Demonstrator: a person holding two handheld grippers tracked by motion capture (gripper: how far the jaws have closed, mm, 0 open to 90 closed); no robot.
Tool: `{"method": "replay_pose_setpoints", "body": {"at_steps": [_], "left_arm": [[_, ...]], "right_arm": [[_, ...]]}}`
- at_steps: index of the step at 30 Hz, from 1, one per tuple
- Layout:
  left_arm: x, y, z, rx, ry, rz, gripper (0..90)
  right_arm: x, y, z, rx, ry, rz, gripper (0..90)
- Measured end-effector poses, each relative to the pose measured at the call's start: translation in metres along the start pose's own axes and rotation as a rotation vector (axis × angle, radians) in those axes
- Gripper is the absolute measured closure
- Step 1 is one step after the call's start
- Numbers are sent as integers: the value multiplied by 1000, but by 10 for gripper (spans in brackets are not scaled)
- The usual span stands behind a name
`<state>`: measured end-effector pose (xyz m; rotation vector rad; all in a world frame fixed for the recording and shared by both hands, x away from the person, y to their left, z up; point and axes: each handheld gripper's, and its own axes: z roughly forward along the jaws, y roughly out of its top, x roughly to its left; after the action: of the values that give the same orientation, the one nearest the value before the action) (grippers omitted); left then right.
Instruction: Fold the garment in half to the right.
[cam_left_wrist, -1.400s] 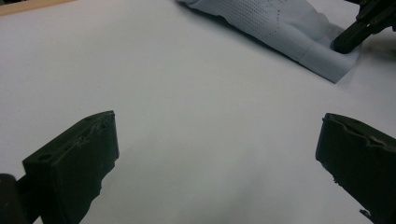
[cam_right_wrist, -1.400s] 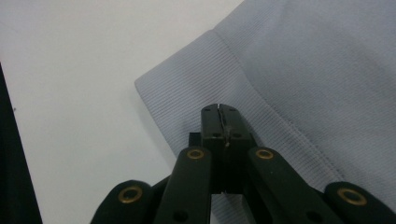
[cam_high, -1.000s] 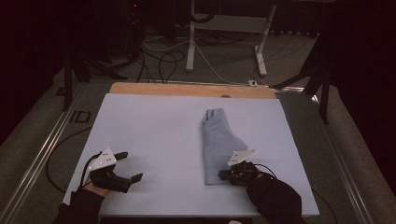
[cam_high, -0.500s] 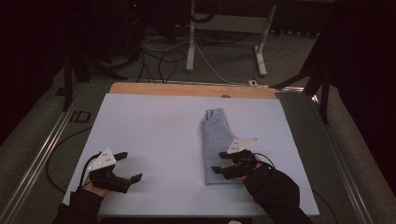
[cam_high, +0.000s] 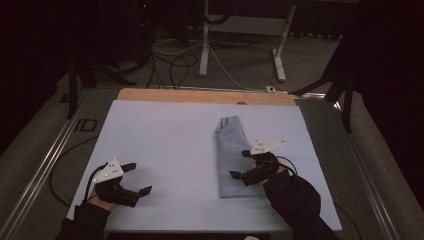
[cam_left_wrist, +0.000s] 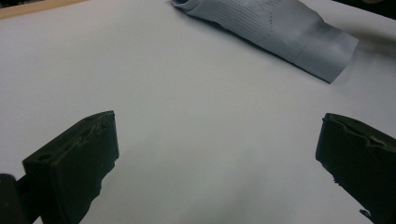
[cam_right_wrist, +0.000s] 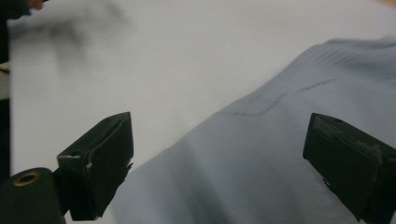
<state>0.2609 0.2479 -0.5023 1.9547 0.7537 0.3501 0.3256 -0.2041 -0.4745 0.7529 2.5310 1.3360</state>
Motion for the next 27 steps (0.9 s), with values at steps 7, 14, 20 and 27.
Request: {"method": "replay_pose_setpoints", "body": {"at_steps": [7, 14, 20, 27], "left_arm": [[0, 0, -1, -6, -1, -3, 3], [-1, 0, 0, -4, -4, 4, 3], [-1, 1, 0, -4, -5, 5, 3], [0, 0, -1, -9, -3, 0, 3]], "right_arm": [[-9, -6, -13, -17, -53, -2, 86], [-16, -21, -30, -23, -93, 28, 86], [-19, -38, -42, -31, -131, 50, 86], [-20, -57, -49, -18, -168, 82, 86]]}}
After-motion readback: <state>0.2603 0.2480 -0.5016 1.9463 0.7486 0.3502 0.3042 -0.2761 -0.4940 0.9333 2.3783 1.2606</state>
